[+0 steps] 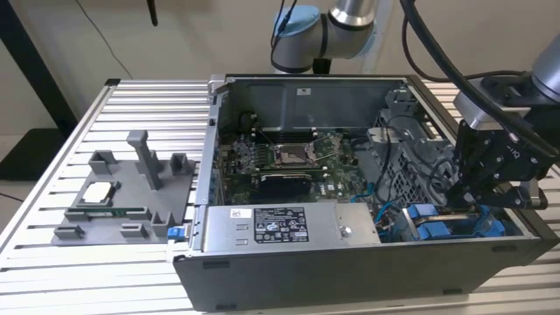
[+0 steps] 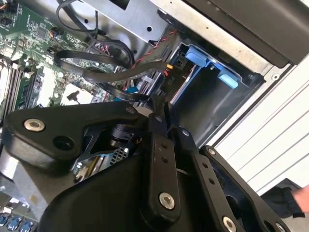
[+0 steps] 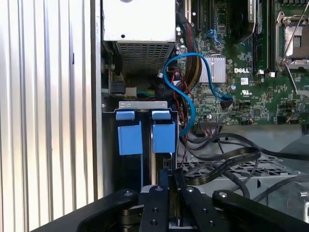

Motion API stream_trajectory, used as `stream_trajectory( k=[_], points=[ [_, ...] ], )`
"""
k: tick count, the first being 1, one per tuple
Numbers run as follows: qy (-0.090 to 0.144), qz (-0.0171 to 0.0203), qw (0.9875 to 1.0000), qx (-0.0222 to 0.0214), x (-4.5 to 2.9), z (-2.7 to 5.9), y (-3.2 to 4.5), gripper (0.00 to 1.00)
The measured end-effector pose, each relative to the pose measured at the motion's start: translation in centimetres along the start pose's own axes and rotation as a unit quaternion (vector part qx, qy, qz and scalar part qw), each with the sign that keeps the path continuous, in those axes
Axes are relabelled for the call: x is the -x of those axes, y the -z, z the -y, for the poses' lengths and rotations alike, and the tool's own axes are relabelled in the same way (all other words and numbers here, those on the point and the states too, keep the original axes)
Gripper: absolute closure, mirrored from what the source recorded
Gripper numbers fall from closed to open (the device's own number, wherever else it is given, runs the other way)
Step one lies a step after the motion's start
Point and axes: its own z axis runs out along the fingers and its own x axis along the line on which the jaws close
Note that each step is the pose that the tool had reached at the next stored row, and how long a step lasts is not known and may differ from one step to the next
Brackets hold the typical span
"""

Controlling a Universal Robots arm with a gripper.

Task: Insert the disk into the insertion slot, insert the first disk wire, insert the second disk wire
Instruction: 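Insert the second disk wire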

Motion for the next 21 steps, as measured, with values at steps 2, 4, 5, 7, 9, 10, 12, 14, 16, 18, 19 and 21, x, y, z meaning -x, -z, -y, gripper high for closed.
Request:
stream_trajectory(
  k=[2,4,5,7,9,10,12,14,16,18,19,21],
  points=[
    [0.000,-0.0001,1.0000,-0.0004,0.00,0.00,-0.03,0.84],
    [0.000,0.0001,1.0000,-0.0007,0.01,0.00,-0.08,0.84],
    [0.000,0.0001,1.0000,-0.0008,0.02,0.00,-0.10,0.84],
    [0.000,0.0001,1.0000,-0.0010,0.04,0.00,-0.12,0.84],
    [0.000,0.0001,1.0000,-0.0011,0.07,0.00,-0.13,0.84],
    [0.000,0.0001,1.0000,-0.0011,0.10,0.00,-0.14,0.84],
    [0.000,0.0000,1.0000,-0.0011,0.14,0.00,-0.15,0.84],
    [0.000,-0.0001,1.0000,-0.0012,0.15,0.03,-0.17,0.84],
    [0.000,0.0000,1.0000,-0.0012,0.15,0.12,-0.20,0.84],
    [0.000,0.0001,1.0000,-0.0013,0.16,0.17,-0.23,0.84],
    [0.000,0.0001,1.0000,-0.0014,0.16,0.17,-0.25,0.84],
    [0.000,0.0002,1.0000,-0.0017,0.17,0.19,-0.29,0.84]
  ],
)
